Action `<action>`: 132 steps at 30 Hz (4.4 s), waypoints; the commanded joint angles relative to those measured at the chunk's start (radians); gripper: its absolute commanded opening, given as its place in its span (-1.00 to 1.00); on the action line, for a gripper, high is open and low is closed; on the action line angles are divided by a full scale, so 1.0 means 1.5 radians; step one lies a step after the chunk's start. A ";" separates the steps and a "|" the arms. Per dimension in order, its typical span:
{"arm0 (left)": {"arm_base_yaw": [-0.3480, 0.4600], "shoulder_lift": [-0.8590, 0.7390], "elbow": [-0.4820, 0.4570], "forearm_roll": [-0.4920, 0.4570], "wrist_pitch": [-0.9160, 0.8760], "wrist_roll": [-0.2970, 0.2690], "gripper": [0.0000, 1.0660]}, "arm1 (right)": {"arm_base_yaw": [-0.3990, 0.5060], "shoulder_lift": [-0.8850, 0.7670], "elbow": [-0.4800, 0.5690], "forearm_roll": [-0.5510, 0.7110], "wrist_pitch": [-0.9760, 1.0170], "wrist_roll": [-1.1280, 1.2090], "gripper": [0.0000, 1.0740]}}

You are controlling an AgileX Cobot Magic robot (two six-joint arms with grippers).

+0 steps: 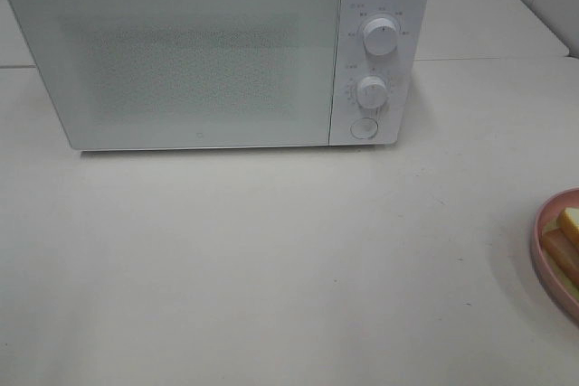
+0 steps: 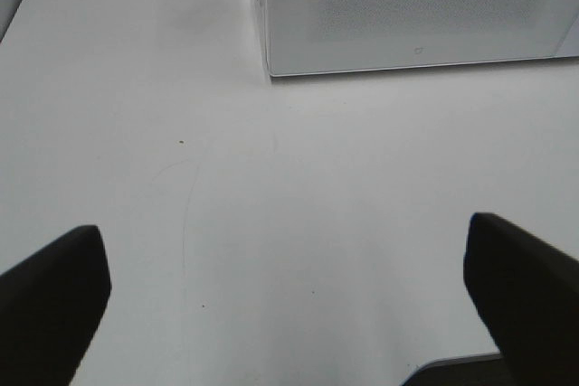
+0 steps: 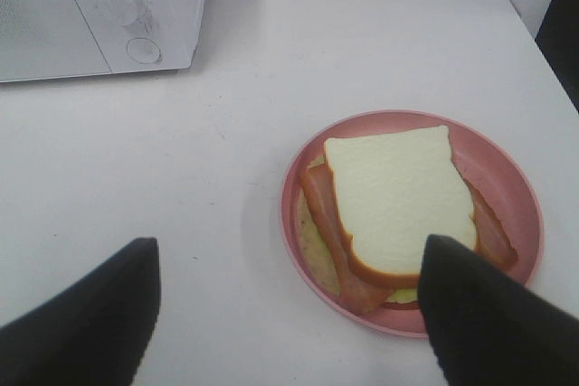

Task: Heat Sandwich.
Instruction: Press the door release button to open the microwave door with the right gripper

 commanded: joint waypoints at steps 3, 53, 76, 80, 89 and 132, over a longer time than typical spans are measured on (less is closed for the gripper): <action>0.002 -0.013 0.001 -0.004 -0.005 -0.003 0.88 | -0.002 -0.015 0.001 -0.001 -0.002 -0.001 0.42; 0.002 -0.013 0.001 -0.004 -0.005 -0.003 0.88 | -0.002 0.498 -0.015 -0.003 -0.549 -0.012 0.45; 0.002 -0.013 0.001 -0.004 -0.005 -0.003 0.88 | 0.024 0.757 0.121 0.104 -1.029 -0.085 0.42; 0.002 -0.013 0.001 -0.004 -0.005 -0.003 0.88 | 0.091 0.786 0.123 0.188 -1.075 -0.157 0.42; 0.002 -0.013 0.001 -0.004 -0.005 -0.003 0.88 | 0.233 0.875 0.123 0.402 -1.183 -0.279 0.42; 0.002 -0.013 0.001 -0.004 -0.005 -0.003 0.88 | 0.541 1.115 0.074 0.622 -1.381 0.097 0.42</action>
